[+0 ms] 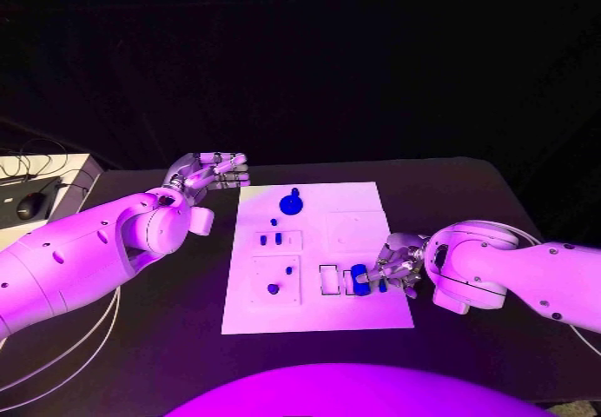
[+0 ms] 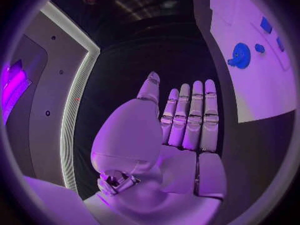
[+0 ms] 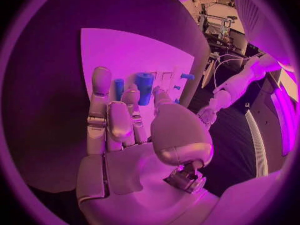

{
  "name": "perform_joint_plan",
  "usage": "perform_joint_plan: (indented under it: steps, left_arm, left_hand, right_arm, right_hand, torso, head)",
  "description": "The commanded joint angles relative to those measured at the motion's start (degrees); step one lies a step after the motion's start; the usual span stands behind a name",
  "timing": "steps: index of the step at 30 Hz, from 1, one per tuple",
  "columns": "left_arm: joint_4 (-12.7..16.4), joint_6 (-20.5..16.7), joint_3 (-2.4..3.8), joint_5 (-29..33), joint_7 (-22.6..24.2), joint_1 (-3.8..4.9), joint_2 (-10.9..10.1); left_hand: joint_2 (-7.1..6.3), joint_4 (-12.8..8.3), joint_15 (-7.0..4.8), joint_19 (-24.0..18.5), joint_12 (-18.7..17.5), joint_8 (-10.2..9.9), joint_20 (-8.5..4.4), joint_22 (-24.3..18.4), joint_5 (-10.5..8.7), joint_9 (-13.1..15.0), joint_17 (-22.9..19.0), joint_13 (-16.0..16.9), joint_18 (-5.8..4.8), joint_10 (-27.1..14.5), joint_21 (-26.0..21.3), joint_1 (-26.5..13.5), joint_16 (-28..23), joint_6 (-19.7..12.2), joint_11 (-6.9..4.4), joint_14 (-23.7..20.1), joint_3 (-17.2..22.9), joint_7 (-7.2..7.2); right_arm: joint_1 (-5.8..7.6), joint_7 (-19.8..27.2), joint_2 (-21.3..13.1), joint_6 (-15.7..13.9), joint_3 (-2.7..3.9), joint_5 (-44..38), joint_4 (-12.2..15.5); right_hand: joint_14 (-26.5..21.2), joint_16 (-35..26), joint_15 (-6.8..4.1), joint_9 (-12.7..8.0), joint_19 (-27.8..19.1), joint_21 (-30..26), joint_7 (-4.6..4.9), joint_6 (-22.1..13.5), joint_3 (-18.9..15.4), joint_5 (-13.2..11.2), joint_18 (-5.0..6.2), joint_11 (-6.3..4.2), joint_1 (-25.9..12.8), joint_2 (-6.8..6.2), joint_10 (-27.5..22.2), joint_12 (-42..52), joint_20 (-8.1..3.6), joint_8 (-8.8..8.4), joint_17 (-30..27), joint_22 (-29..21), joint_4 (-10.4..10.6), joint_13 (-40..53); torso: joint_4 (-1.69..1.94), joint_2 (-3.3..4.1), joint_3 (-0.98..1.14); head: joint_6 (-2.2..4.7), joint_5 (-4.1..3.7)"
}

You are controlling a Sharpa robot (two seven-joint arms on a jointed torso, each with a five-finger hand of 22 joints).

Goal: Assemble the parts on the task board

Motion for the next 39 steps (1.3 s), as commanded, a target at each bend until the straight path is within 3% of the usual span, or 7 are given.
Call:
perform_joint_plan:
  steps: [1,4,14,16,30,36,39]
  left_arm:
    - [0.17,0.72,0.01,-0.41,0.97,-0.05,-0.03]
    - [0.19,0.81,0.01,-0.33,0.9,-0.05,-0.07]
    - [0.28,1.06,0.01,-0.09,0.76,-0.05,-0.16]
    - [0.29,1.11,0.01,-0.04,0.69,-0.05,-0.18]
    - [0.46,1.57,0.01,0.4,0.36,-0.05,-0.29]
    - [0.44,1.62,0.01,0.43,0.2,-0.05,-0.3]
    - [0.46,1.7,0.01,0.44,0.12,-0.05,-0.28]
  left_hand:
    - [-0.09,0.02,0.06,0.33,-0.2,-0.04,0.0,0.03,-0.27,-0.03,0.1,0.04,-1.09,0.23,0.13,-0.44,0.36,-0.33,0.27,0.02,-0.2,-0.01]
    - [-0.07,0.07,0.07,0.34,-0.2,-0.04,-0.02,0.03,-0.27,-0.03,0.13,0.04,-1.12,0.23,0.12,-0.5,0.37,-0.31,0.27,-0.02,-0.19,0.04]
    - [-0.07,0.17,0.16,0.17,-0.21,-0.04,0.0,-0.01,-0.27,-0.03,0.13,0.03,-1.21,0.16,0.03,-0.57,0.28,-0.34,0.31,-0.32,-0.17,0.06]
    - [-0.07,0.18,0.17,0.16,-0.21,-0.04,0.0,-0.02,-0.27,-0.03,0.13,0.03,-1.22,0.15,0.02,-0.58,0.28,-0.34,0.32,-0.34,-0.17,0.05]
    - [0.15,0.32,0.19,0.11,-0.2,-0.04,0.02,-0.02,-0.27,-0.03,0.17,0.04,-1.21,0.05,0.04,-0.59,0.29,-0.44,0.34,-0.43,-0.08,0.18]
    - [0.19,0.31,0.2,0.09,-0.2,-0.05,0.02,-0.02,-0.26,-0.04,0.18,0.03,-1.2,0.04,0.03,-0.55,0.3,-0.5,0.36,-0.44,-0.07,0.26]
    - [0.19,0.31,0.2,0.09,-0.2,-0.05,0.02,-0.02,-0.26,-0.04,0.18,0.03,-1.2,0.04,0.03,-0.55,0.3,-0.5,0.36,-0.44,-0.07,0.26]
  right_arm:
    - [-0.31,-0.6,0.54,0.0,0.0,-3.05,-0.29]
    - [-0.44,-0.65,0.99,0.15,0.0,-4.0,-0.59]
    - [-0.83,-0.86,2.51,1.14,0.0,-6.68,-1.87]
    - [-0.96,-0.88,2.83,1.11,0.0,-6.99,-2.13]
    - [-2.2,-1.05,4.91,2.69,-0.05,-7.56,-4.48]
    - [-2.48,-1.06,5.09,2.92,-0.08,-7.6,-4.79]
    - [-2.53,-1.04,5.04,2.67,-0.09,-7.57,-4.77]
  right_hand:
    - [0.31,0.16,-0.17,0.74,1.96,0.18,0.09,-0.24,-0.11,-0.4,-0.23,0.08,-0.62,-0.06,-0.04,-0.04,-0.34,-0.33,0.01,0.09,0.19,-0.03]
    - [0.33,0.2,-0.17,1.3,1.96,0.31,0.06,-0.19,-0.13,-0.63,-0.26,0.06,-0.76,-0.21,0.0,-0.08,-0.35,-0.37,0.02,0.13,0.28,-0.1]
    - [0.33,0.25,-0.39,7.11,2.03,0.96,-0.36,-0.41,-0.05,-1.37,-0.47,-0.19,-1.35,-0.69,-0.22,-0.48,-0.55,-0.26,-0.05,0.28,0.79,-2.06]
    - [0.31,0.24,-0.48,8.49,2.01,0.99,-0.54,-0.52,-0.01,-1.49,-0.56,-0.3,-1.49,-0.69,-0.33,0.11,-0.64,0.5,0.02,0.28,0.96,-1.53]
    - [0.31,0.29,-0.4,9.13,1.94,0.96,-0.5,-0.68,-0.1,-2.32,-0.58,-0.24,-1.92,-0.82,-0.58,-0.06,-0.58,0.59,0.23,0.28,1.5,-1.56]
    - [0.33,0.25,-0.41,9.46,1.94,0.91,-0.51,-0.71,0.76,0.59,-0.61,-0.27,-0.66,0.08,-0.61,-0.07,-0.6,0.61,0.33,0.29,-0.59,-1.55]
    - [0.33,0.22,-0.44,9.55,1.94,0.94,-0.51,-0.71,1.6,4.76,-0.64,-0.29,0.43,0.57,-0.64,-0.08,-0.63,0.56,0.35,0.32,-2.45,-1.54]
  torso:
    - [-0.03,0.06,0.04]
    - [-0.06,0.03,0.05]
    - [-0.05,0.03,0.02]
    - [-0.06,0.04,0.02]
    - [-0.06,0.04,0.03]
    - [-0.12,0.05,0.04]
    - [-0.12,0.06,0.05]
  head:
    - [-0.02,0.18]
    - [-0.1,0.2]
    - [-0.29,0.39]
    - [-0.27,0.41]
    - [-0.56,0.6]
    - [-0.6,0.67]
    - [-0.59,0.68]
